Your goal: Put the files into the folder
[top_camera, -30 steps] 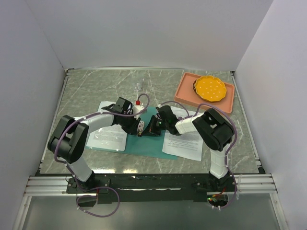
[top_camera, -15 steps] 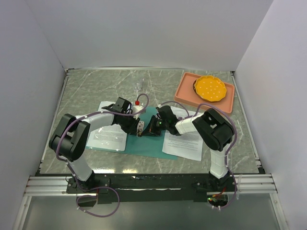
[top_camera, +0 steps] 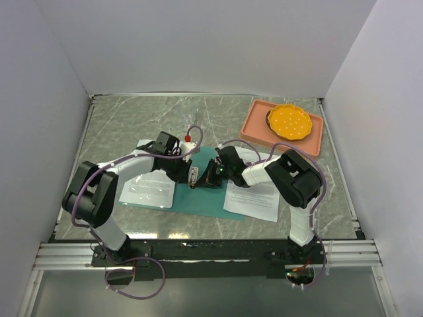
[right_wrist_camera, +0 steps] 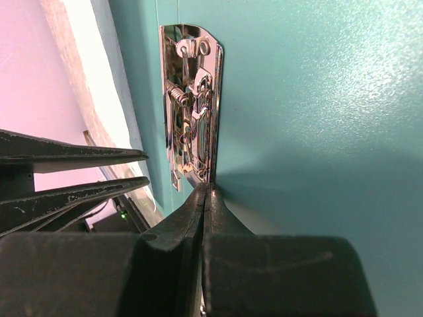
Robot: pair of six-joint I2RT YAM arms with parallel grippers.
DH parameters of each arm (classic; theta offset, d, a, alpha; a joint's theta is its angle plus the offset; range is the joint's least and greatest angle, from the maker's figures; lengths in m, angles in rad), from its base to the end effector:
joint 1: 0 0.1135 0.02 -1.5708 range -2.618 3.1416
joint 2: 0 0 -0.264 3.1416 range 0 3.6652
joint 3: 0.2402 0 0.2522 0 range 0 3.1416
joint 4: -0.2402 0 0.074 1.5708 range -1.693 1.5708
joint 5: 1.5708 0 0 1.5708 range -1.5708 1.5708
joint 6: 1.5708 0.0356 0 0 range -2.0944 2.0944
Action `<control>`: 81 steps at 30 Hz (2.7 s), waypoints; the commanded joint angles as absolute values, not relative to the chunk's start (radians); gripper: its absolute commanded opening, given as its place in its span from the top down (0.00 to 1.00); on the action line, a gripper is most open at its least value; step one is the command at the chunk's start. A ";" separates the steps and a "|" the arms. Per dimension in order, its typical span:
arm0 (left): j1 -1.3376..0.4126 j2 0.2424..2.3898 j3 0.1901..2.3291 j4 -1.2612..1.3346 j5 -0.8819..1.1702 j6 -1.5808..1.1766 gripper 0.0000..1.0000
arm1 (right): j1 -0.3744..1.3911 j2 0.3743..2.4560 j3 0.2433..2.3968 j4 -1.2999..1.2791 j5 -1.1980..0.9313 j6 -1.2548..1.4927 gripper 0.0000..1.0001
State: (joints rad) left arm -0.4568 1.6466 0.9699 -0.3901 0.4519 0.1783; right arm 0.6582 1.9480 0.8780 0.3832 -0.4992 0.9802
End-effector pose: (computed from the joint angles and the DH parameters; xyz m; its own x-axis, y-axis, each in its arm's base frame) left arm 0.2801 -0.1550 0.1773 -0.6695 0.5068 -0.5431 0.7162 0.6345 -0.2907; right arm 0.2814 0.2391 0.1061 -0.9686 0.1729 -0.1785 -0.0455 0.5828 0.8113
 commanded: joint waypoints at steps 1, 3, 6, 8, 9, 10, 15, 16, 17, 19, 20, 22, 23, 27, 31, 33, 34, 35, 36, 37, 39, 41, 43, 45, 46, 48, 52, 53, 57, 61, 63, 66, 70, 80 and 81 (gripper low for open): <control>-0.457 1.658 0.985 -0.377 0.488 0.178 0.75 | 0.653 1.982 0.844 0.321 -0.442 0.960 1.00; -0.457 1.667 0.983 -0.374 0.486 0.178 0.76 | 0.653 1.982 0.841 0.322 -0.440 0.960 1.00; -0.457 1.677 0.985 -0.370 0.489 0.173 0.75 | 0.652 1.983 0.839 0.325 -0.442 0.962 1.00; -0.460 1.683 0.989 -0.364 0.492 0.169 0.75 | 0.652 1.986 0.839 0.328 -0.443 0.963 1.00; -0.462 1.692 0.992 -0.364 0.494 0.169 0.75 | 0.652 1.987 0.839 0.328 -0.443 0.965 1.00; -0.463 1.695 0.996 -0.364 0.497 0.167 0.75 | 0.652 1.987 0.841 0.330 -0.445 0.965 1.00; -0.477 1.698 1.002 -0.364 0.500 0.164 0.75 | 0.652 1.986 0.844 0.327 -0.443 0.963 1.00; -0.479 1.697 1.002 -0.364 0.502 0.164 0.75 | 0.652 1.987 0.844 0.327 -0.443 0.963 1.00; -0.479 1.697 1.000 -0.359 0.499 0.163 0.75 | 0.652 1.988 0.842 0.328 -0.445 0.965 1.00; -0.483 1.701 1.000 -0.357 0.494 0.164 0.75 | 0.652 1.988 0.842 0.330 -0.445 0.965 1.00; -0.483 1.703 0.999 -0.357 0.492 0.163 0.75 | 0.652 1.991 0.842 0.334 -0.446 0.968 1.00; -0.485 1.715 0.999 -0.354 0.491 0.161 0.75 | 0.653 1.990 0.839 0.336 -0.446 0.968 1.00; -0.486 1.720 0.997 -0.354 0.488 0.161 0.75 | 0.652 1.990 0.839 0.334 -0.446 0.968 1.00; -0.503 1.740 1.000 -0.341 0.468 0.163 0.75 | 0.653 1.991 0.839 0.339 -0.449 0.968 1.00; -0.534 1.787 1.020 -0.354 0.430 0.173 0.75 | 0.652 2.006 0.847 0.345 -0.453 0.976 1.00; -0.537 1.802 1.026 -0.356 0.423 0.170 0.75 | 0.652 2.011 0.848 0.350 -0.454 0.977 1.00; -0.538 1.804 1.026 -0.354 0.413 0.172 0.76 | 0.653 2.011 0.848 0.354 -0.456 0.979 1.00; -0.540 1.810 1.028 -0.356 0.411 0.173 0.75 | 0.652 2.011 0.847 0.354 -0.454 0.979 1.00; -0.541 1.813 1.028 -0.360 0.411 0.175 0.76 | 0.652 2.014 0.847 0.354 -0.456 0.977 1.00; -0.541 1.812 1.026 -0.362 0.413 0.176 0.76 | 0.652 2.016 0.847 0.353 -0.457 0.977 1.00; -0.541 1.799 1.022 -0.362 0.411 0.176 0.76 | 0.652 2.017 0.844 0.353 -0.457 0.976 1.00; -0.541 1.772 1.012 -0.368 0.410 0.173 0.76 | 0.653 2.017 0.839 0.356 -0.457 0.976 1.00; -0.541 1.746 1.009 -0.382 0.414 0.175 0.77 | 0.650 2.020 0.836 0.357 -0.459 0.974 1.00; -0.538 1.700 1.006 -0.394 0.413 0.170 0.77 | 0.650 2.019 0.833 0.359 -0.459 0.974 1.00; -0.537 1.684 1.005 -0.396 0.416 0.167 0.77 | 0.650 2.019 0.833 0.359 -0.460 0.974 1.00; -0.537 1.649 1.009 -0.403 0.420 0.163 0.77 | 0.650 2.019 0.833 0.362 -0.460 0.974 1.00; -0.537 1.641 1.031 -0.411 0.425 0.155 0.77 | 0.652 2.020 0.836 0.362 -0.463 0.976 1.00; -0.537 1.650 1.035 -0.411 0.425 0.155 0.77 | 0.652 2.019 0.838 0.362 -0.463 0.976 1.00; -0.537 1.669 1.037 -0.403 0.431 0.153 0.77 | 0.649 2.013 0.836 0.354 -0.462 0.969 1.00; -0.537 1.690 1.025 -0.390 0.411 0.158 0.77 | 0.644 2.010 0.828 0.354 -0.463 0.969 1.00; -0.534 1.694 1.020 -0.388 0.407 0.161 0.78 | 0.643 2.008 0.824 0.356 -0.463 0.966 1.00; -0.526 1.686 1.015 -0.385 0.408 0.156 0.78 | 0.641 2.006 0.819 0.354 -0.465 0.966 1.00; -0.517 1.692 1.028 -0.385 0.414 0.156 0.78 | 0.640 2.003 0.816 0.356 -0.466 0.969 1.00; -0.517 1.726 1.025 -0.382 0.426 0.163 0.78 | 0.637 1.996 0.821 0.345 -0.465 0.962 1.00; -0.517 1.729 1.028 -0.387 0.431 0.163 0.78 | 0.637 1.997 0.821 0.347 -0.468 0.962 1.00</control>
State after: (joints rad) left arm -0.5137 1.7119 1.0103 -0.4007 0.3985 0.1635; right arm 0.6388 1.9701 0.8562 0.4618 -0.5323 1.0058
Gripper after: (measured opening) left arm 0.216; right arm 0.007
